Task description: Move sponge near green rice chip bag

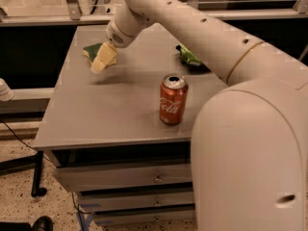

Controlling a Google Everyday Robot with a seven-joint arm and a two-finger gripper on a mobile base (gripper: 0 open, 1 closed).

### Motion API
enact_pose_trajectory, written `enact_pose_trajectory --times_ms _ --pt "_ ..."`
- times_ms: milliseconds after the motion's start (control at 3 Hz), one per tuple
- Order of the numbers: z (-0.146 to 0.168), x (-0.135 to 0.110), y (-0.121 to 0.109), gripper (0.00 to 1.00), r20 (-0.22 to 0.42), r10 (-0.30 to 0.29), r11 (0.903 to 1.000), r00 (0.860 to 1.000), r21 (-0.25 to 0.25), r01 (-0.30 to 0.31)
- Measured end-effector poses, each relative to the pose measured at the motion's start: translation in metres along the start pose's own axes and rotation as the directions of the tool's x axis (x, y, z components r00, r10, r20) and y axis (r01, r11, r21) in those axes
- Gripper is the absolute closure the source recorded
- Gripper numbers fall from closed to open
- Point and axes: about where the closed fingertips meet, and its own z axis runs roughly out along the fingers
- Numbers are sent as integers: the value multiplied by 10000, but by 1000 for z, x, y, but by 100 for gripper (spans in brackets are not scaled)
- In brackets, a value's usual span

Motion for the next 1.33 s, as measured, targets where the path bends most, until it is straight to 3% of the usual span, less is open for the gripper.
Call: enact_pose_trajectory --times_ms 333,667,1333 --pt "21 3 -5 0 -94 375 9993 9993 -67 -375" --pt "30 5 -9 17 -62 710 9974 9975 -71 -711" --pt "34 6 -4 64 5 1048 9944 9945 -155 -1047"
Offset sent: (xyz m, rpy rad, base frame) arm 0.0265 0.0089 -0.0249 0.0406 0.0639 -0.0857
